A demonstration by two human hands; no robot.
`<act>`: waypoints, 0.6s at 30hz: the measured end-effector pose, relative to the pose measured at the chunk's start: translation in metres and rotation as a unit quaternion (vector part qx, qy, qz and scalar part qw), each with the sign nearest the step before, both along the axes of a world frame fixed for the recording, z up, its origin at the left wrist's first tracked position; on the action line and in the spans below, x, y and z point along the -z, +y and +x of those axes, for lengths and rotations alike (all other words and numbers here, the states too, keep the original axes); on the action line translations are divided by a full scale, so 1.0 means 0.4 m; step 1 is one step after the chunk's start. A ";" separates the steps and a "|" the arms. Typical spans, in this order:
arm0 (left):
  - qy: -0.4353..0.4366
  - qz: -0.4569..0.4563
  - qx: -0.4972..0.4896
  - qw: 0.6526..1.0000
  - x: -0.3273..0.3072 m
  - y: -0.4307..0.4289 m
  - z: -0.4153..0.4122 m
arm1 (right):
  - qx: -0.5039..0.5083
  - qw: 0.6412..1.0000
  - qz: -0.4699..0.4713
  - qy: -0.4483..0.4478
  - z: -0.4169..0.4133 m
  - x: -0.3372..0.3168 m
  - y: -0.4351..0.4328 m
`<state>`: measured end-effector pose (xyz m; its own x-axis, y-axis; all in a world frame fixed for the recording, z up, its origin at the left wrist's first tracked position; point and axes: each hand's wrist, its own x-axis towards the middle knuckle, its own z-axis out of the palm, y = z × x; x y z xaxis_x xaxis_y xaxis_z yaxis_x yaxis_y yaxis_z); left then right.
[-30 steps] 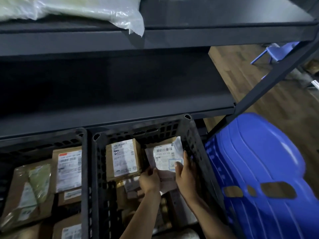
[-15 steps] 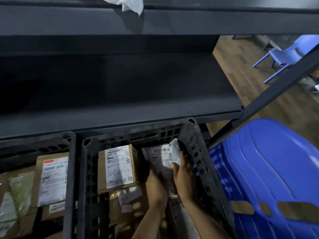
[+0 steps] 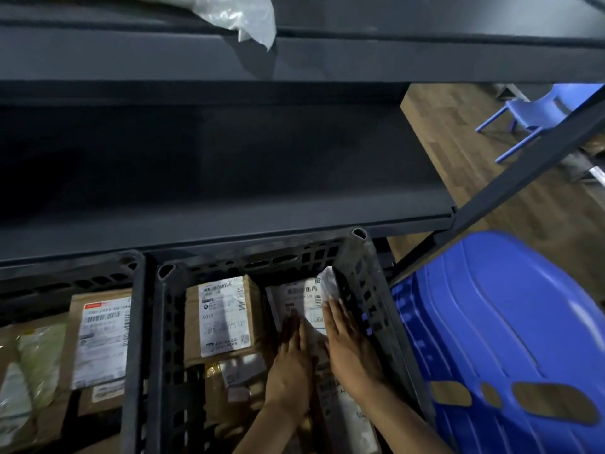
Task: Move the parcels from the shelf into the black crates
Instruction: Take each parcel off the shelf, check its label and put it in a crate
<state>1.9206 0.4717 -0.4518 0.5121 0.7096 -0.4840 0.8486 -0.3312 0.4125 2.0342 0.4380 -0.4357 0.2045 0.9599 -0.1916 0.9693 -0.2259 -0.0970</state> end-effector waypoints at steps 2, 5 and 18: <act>0.018 -0.009 0.011 1.000 0.010 0.012 -0.002 | 0.016 0.999 0.010 0.028 -0.001 -0.010 0.003; 0.033 -0.020 0.045 0.998 0.023 0.029 0.004 | 0.012 0.998 -0.006 0.064 0.007 0.025 0.004; 0.010 0.108 0.087 0.990 -0.001 0.006 -0.005 | -0.039 0.998 0.036 -0.029 0.000 0.026 -0.029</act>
